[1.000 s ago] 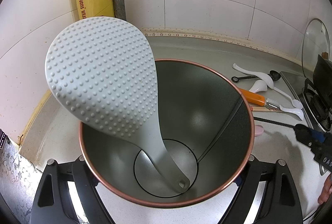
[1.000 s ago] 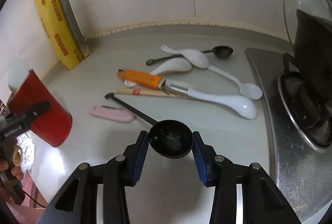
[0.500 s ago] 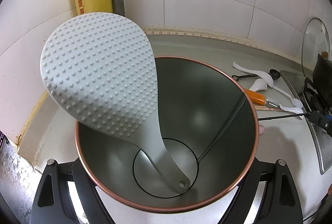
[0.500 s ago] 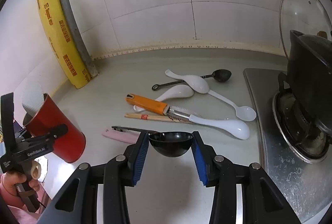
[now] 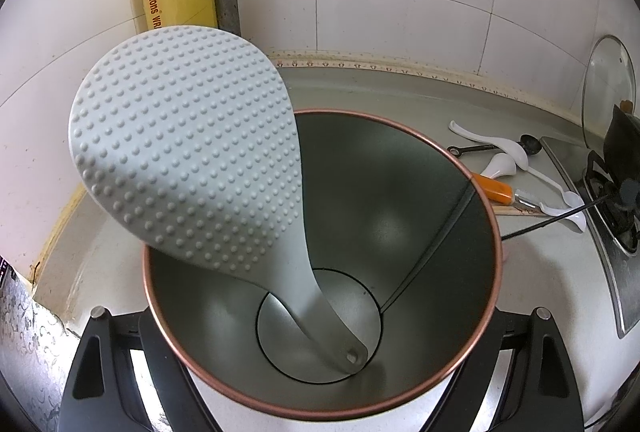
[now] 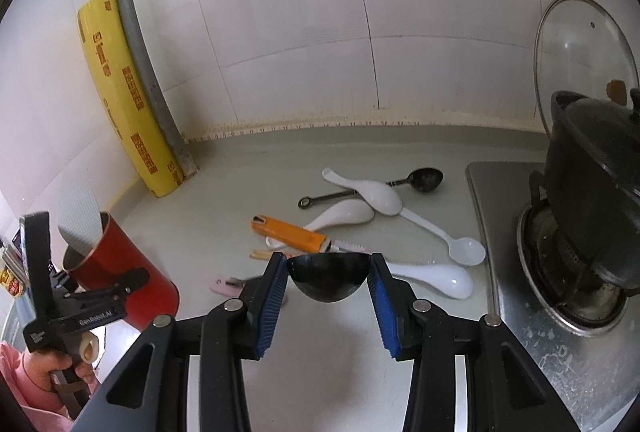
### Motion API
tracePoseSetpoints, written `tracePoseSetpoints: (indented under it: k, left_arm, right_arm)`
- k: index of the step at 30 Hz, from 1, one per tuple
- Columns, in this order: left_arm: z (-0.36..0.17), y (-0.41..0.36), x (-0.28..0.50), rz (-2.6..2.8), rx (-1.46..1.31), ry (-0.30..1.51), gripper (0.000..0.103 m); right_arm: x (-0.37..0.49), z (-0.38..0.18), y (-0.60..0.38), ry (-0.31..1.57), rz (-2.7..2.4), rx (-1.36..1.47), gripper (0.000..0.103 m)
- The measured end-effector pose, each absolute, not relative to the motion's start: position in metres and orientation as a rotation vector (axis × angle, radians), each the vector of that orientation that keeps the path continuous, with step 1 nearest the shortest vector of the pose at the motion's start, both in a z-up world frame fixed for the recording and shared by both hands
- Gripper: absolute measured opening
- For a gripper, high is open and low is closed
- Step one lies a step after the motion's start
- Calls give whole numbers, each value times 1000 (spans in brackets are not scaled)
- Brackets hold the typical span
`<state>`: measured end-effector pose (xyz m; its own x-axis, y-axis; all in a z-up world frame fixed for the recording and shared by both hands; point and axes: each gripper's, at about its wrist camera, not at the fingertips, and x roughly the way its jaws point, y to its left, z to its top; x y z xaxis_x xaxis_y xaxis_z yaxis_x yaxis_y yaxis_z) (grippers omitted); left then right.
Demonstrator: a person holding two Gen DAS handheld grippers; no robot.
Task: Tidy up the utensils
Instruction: 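Lift the black ladle and carry it over the red holder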
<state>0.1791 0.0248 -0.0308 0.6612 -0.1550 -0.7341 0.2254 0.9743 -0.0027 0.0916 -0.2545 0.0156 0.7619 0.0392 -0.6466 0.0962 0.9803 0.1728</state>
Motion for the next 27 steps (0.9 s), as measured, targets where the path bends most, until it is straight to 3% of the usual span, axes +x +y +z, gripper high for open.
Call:
tracePoseSetpoints:
  k: [27]
  left_arm:
    - [-32,31,173,-235,91,812,90]
  right_arm:
    - [92,52,-238,634,6,156,42]
